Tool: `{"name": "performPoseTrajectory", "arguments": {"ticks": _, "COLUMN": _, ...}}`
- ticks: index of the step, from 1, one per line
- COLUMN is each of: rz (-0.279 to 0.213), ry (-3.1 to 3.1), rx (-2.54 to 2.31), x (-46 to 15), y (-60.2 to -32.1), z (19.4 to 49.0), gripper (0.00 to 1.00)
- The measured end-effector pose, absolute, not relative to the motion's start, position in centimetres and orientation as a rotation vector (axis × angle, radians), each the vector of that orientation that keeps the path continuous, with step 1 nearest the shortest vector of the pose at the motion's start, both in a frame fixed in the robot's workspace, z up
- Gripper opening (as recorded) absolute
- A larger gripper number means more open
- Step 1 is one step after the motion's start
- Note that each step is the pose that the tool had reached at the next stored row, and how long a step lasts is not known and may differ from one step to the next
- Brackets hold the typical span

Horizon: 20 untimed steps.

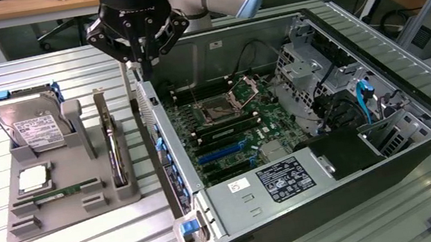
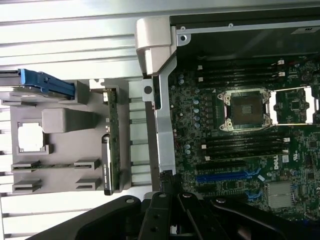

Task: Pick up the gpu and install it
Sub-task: 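Reach for the gpu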

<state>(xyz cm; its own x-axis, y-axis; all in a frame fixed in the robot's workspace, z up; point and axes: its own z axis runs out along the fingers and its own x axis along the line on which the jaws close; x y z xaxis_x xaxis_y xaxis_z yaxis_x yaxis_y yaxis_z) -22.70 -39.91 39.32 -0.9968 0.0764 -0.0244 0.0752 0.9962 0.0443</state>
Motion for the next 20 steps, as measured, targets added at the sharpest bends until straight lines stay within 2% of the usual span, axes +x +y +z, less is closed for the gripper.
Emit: {"name": "performPoseTrajectory", "arguments": {"ticks": 20, "rz": 0.068, "ry": 3.113, "rx": 0.118, "x": -23.39, "y": -39.92, "z": 39.31, "gripper": 0.11}}
